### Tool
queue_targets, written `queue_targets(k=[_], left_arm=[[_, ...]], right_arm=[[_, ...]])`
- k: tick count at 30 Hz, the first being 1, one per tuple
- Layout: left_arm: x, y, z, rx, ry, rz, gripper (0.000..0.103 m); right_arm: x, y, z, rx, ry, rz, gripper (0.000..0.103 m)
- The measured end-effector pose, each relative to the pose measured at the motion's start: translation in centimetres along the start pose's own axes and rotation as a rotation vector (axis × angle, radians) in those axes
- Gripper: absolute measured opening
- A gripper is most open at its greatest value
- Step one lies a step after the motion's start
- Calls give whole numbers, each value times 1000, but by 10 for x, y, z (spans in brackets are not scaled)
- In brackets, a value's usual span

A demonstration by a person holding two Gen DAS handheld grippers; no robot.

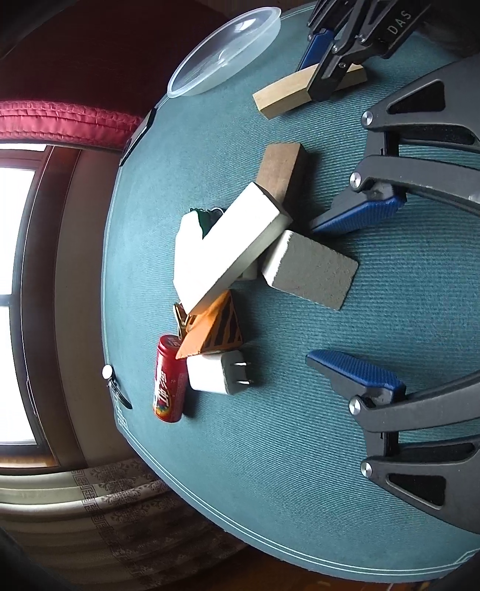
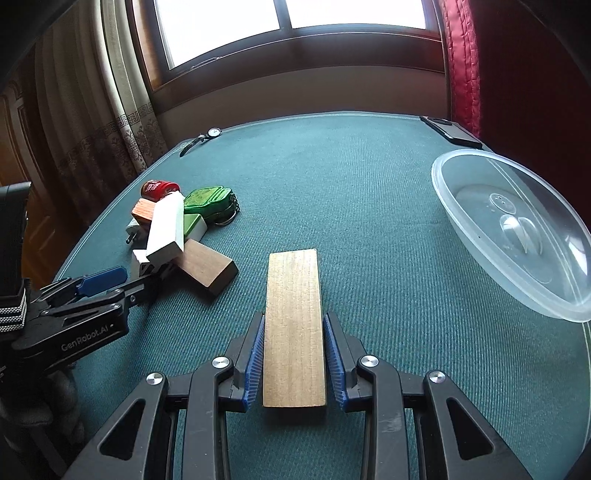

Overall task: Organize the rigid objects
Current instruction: 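Carry the plank over the clear bowl with the right tool while the left tool grasps the grey-white block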

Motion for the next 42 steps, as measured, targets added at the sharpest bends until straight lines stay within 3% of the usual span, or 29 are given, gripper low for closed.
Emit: queue_targets(k=[6,20,28,42], left_arm=[[-8,2,3,-17,-20,11,33],[-2,-19,-23,-8,-54,-83,32],[-23,-17,-48,-48,-84,-44,30],[-55,-19,-52,-40,-105,8,30]], right_arm=[[-1,-3,-2,-8,17,8,33],[-14,8,-28,-76,41,49,33],[-64,16,-54,-152,-68,144,33],[-180,12,-60,-182,-309,338,33]])
Point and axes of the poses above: each gripper's, at about its wrist camera, not at the fingertips, and z roughly the way its jaws point, x to its left, y to its top, the point moved 3 cm from there along z, roughly the way its jaws point, and after that the axes turned 14 degrees about -z, right-handed, at the moved point
